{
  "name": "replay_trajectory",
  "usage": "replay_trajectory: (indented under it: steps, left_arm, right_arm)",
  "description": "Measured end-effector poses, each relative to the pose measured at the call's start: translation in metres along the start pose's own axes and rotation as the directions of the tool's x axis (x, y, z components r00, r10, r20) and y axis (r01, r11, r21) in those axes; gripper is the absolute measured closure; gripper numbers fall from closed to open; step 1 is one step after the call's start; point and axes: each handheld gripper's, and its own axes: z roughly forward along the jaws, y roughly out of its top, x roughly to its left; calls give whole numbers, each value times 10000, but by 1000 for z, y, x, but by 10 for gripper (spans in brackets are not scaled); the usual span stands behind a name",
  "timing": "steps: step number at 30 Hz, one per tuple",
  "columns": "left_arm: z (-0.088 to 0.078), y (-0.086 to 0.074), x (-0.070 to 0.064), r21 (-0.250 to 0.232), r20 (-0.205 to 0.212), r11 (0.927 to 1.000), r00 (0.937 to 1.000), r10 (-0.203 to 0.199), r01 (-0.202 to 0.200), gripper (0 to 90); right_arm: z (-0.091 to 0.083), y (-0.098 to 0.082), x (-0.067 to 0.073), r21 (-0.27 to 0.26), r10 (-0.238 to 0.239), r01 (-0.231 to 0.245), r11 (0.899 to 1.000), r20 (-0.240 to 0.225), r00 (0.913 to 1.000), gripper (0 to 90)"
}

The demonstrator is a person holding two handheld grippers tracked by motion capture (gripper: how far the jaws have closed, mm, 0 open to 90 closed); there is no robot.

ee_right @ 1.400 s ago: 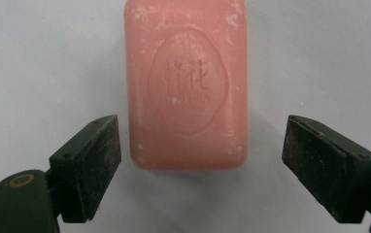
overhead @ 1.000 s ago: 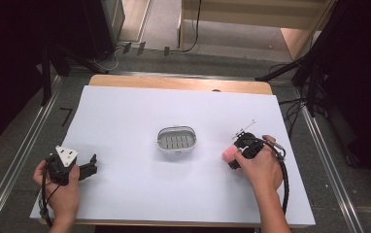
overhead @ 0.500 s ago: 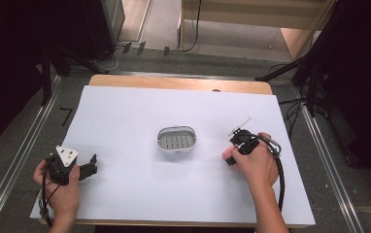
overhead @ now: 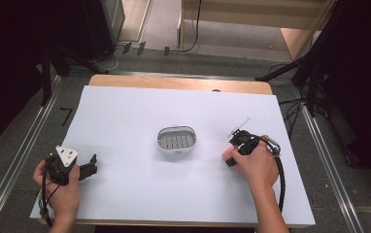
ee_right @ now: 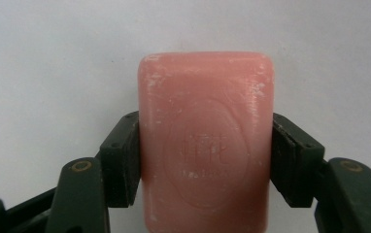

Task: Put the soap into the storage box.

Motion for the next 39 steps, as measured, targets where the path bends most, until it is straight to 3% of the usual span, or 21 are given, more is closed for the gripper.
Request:
replay_trajectory:
  steps: [9,14,23,30,36,39]
  left_arm:
    - [0,0,0,36,-9,10000,10000,65,-65,73]
    - [0,0,0,53,-12,10000,10000,46,-46,73]
    - [0,0,0,37,-7,10000,10000,48,-48,73]
    - [0,0,0,49,5,10000,10000,54,-54,73]
    - [0,0,1,37,118,10000,9999,10,-10,73]
    - [0,0,1,56,141,10000,9999,10,-11,73]
  right_arm:
    - [-13,10,2,-74,-715,713,9974,-194,9973,386]
    - [-23,21,4,-154,-1242,1236,9922,-504,9910,387]
    - [-36,41,9,-254,-2033,2023,9790,-425,9782,387]
    - [-42,54,19,-581,-2699,2669,9620,-527,9614,387]
    - [-45,67,31,-590,-3370,3336,9409,-631,9394,387]
    - [-46,70,35,-652,-3537,3498,9346,-645,9331,387]
